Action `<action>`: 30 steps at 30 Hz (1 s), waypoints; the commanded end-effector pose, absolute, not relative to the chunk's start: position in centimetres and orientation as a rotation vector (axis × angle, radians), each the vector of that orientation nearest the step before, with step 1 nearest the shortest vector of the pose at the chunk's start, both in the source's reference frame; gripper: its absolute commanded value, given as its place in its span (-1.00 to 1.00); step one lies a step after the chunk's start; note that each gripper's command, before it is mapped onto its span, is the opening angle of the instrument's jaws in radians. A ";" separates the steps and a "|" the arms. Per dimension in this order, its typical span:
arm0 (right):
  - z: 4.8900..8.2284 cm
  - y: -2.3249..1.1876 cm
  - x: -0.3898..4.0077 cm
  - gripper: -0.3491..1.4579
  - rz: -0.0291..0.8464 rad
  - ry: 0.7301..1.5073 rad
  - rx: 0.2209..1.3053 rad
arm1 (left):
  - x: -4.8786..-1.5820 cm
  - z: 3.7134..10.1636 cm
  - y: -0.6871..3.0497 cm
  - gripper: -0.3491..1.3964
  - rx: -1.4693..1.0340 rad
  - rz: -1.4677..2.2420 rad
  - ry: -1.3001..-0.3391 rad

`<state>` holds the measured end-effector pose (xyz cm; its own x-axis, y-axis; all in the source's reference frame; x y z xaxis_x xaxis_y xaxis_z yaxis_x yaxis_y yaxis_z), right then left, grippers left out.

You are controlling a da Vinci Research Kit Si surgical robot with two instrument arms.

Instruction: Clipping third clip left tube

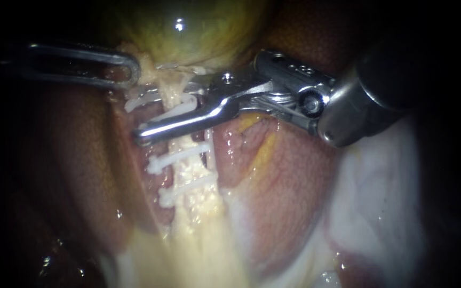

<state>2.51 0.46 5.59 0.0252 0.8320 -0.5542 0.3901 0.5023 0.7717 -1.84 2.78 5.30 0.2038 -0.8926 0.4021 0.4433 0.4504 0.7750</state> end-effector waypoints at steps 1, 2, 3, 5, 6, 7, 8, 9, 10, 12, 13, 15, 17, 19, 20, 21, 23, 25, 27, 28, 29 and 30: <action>5.61 0.49 2.54 -0.13 0.484 1.572 1.078 | -1.83 5.30 2.78 -1.00 0.568 -1.004 -0.958; 5.63 0.51 2.56 -0.13 0.480 1.565 1.089 | -1.83 5.30 2.78 -1.00 0.568 -1.004 -0.958; 5.64 0.52 2.56 -0.13 0.473 1.563 1.095 | -1.82 5.30 2.78 -1.00 0.569 -1.003 -0.958; 5.67 0.54 2.55 -0.14 0.479 1.556 1.099 | -1.82 5.30 2.78 -1.00 0.569 -1.003 -0.958; 5.67 0.54 2.54 -0.14 0.478 1.554 1.101 | -1.81 5.30 2.78 -1.00 0.569 -1.003 -0.958; 5.67 0.55 2.53 -0.14 0.478 1.553 1.102 | -1.81 5.30 2.78 -1.00 0.569 -1.003 -0.958; 5.67 0.55 2.51 -0.16 0.477 1.551 1.103 | -1.81 5.30 2.78 -1.00 0.569 -1.003 -0.958; 5.67 0.55 2.51 -0.17 0.477 1.551 1.104 | -1.81 5.30 2.78 -1.00 0.569 -1.003 -0.958; 5.66 0.55 2.51 -0.18 0.477 1.551 1.104 | -1.81 5.30 2.78 -1.00 0.569 -1.003 -0.958; 5.65 0.55 2.50 -0.23 0.476 1.551 1.105 | -1.81 5.30 2.78 -1.00 0.569 -1.003 -0.958; 5.65 0.54 2.50 -0.25 0.476 1.550 1.105 | -1.81 5.30 2.78 -1.00 0.569 -1.003 -0.958; 5.64 0.54 2.49 -0.33 0.476 1.550 1.106 | -1.82 5.30 2.78 -1.00 0.569 -1.003 -0.958; 5.62 0.54 2.49 -0.45 0.481 1.546 1.110 | -1.82 5.30 2.78 -1.00 0.569 -1.003 -0.958; 5.60 0.54 2.49 -0.58 0.482 1.546 1.110 | -1.82 5.30 2.78 -1.00 0.569 -1.003 -0.958; 5.59 0.54 2.49 -0.63 0.483 1.546 1.111 | -1.82 5.30 2.78 -1.00 0.569 -1.003 -0.958; 5.57 0.54 2.49 -0.68 0.483 1.546 1.112 | -1.82 5.29 2.78 -1.00 0.569 -1.003 -0.958; 5.53 0.54 2.48 -0.78 0.486 1.546 1.113 | -1.82 5.29 2.78 -1.00 0.569 -1.003 -0.958; 5.49 0.53 2.49 -0.84 0.485 1.546 1.115 | -1.82 5.29 2.78 -1.00 0.569 -1.003 -0.958; 5.46 0.50 2.51 -0.99 0.478 1.546 1.121 | -1.82 5.29 2.78 -1.00 0.569 -1.003 -0.958; 5.45 0.49 2.51 -1.00 0.476 1.542 1.130 | -1.81 5.30 2.78 -1.00 0.569 -1.003 -0.958; 5.44 0.48 2.52 -1.00 0.490 1.525 1.148 | -1.82 5.30 2.78 -1.00 0.569 -1.003 -0.958; 5.44 0.48 2.53 -1.00 0.503 1.502 1.174 | -1.81 5.30 2.78 -1.00 0.569 -1.003 -0.958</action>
<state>2.55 0.48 5.44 0.1283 0.8763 -0.4643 0.3994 0.3828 0.8330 -1.81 2.78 5.29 0.2051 -0.8925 0.4017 0.4419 0.4506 0.7757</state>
